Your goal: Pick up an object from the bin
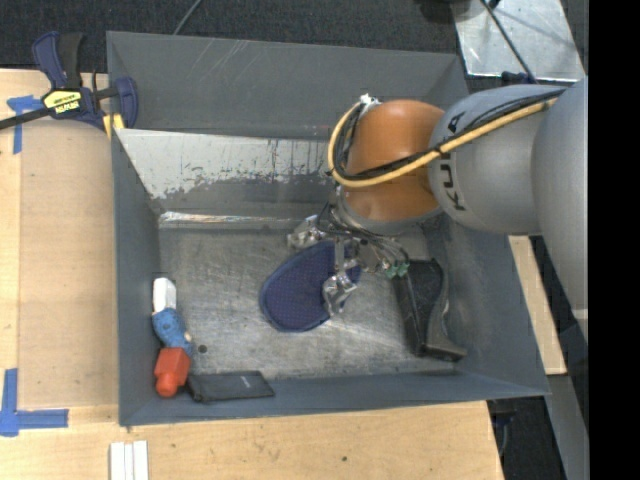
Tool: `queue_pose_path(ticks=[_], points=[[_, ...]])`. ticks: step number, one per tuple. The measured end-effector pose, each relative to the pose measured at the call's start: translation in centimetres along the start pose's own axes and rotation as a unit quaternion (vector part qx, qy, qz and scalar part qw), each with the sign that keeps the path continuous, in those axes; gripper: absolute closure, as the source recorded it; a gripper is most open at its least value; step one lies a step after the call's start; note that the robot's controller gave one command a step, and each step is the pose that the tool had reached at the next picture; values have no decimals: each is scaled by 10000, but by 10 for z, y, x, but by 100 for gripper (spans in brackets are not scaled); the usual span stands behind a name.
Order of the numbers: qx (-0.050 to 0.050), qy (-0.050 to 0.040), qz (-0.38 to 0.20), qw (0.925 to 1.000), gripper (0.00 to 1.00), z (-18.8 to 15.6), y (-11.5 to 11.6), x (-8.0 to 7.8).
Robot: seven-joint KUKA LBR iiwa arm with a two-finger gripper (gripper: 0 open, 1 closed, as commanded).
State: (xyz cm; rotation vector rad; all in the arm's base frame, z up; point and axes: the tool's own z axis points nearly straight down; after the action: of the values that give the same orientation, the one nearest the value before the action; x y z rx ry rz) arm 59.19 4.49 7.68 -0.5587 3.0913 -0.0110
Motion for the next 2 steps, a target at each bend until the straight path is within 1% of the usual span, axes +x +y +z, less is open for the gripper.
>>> queue_pose_path(ticks=[1,2], points=[[-20,-47,-1513,9885,0,-25,2,12],[-22,-47,-2541,9672,0,-25,13,-38]])
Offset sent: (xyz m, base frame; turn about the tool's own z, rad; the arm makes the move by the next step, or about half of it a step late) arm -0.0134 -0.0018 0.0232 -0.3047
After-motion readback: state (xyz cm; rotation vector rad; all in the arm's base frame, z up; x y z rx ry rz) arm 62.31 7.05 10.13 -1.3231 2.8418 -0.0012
